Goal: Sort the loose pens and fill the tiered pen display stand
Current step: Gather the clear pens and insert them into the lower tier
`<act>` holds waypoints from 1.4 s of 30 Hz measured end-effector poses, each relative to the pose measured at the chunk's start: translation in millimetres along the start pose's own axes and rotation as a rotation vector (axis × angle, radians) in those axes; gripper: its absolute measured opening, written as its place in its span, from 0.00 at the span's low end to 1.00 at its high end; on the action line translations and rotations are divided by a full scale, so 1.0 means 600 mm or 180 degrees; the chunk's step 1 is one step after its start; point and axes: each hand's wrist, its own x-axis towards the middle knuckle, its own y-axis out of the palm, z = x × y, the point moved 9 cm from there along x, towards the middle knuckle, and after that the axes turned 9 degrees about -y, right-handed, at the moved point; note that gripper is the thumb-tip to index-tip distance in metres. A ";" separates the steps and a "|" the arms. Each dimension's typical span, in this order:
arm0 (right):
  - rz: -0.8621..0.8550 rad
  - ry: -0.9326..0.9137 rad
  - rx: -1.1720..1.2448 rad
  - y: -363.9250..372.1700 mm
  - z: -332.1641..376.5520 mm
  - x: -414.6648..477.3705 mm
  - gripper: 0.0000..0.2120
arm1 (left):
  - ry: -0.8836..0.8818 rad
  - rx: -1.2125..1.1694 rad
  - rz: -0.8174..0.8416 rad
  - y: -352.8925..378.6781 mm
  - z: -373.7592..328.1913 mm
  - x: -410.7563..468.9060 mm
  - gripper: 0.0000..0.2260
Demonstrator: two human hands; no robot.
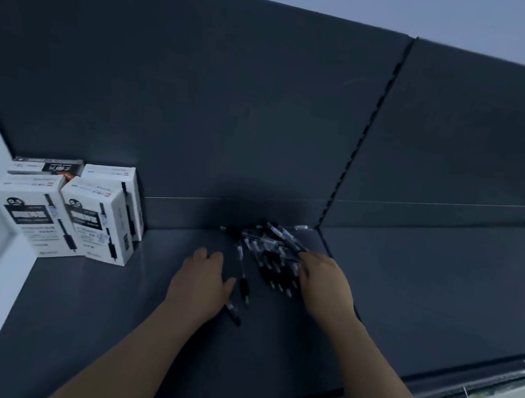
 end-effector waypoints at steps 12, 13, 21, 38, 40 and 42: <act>0.0238 0.0097 0.1037 0.035 -0.093 0.040 0.11 | -0.0929 -0.0899 -0.0423 0.031 -0.065 0.035 0.20; 0.0226 0.0053 0.1078 0.035 -0.097 0.042 0.11 | -0.1044 -0.0794 -0.0443 0.037 -0.072 0.037 0.25; 0.0238 -0.0298 0.1093 0.038 -0.096 0.048 0.10 | -0.1798 -0.0487 -0.0060 0.058 -0.095 0.054 0.37; 0.0418 -0.0602 0.0851 0.051 -0.059 0.040 0.11 | -0.1675 -0.1901 0.0048 0.031 -0.030 -0.010 0.12; 0.0326 -0.0635 0.0951 0.045 -0.047 0.044 0.14 | -0.1533 -0.2836 0.0161 0.034 -0.035 -0.022 0.11; 0.0247 -0.0680 0.1141 0.036 -0.028 0.052 0.16 | -0.1354 -0.3655 0.0240 0.031 -0.039 -0.029 0.08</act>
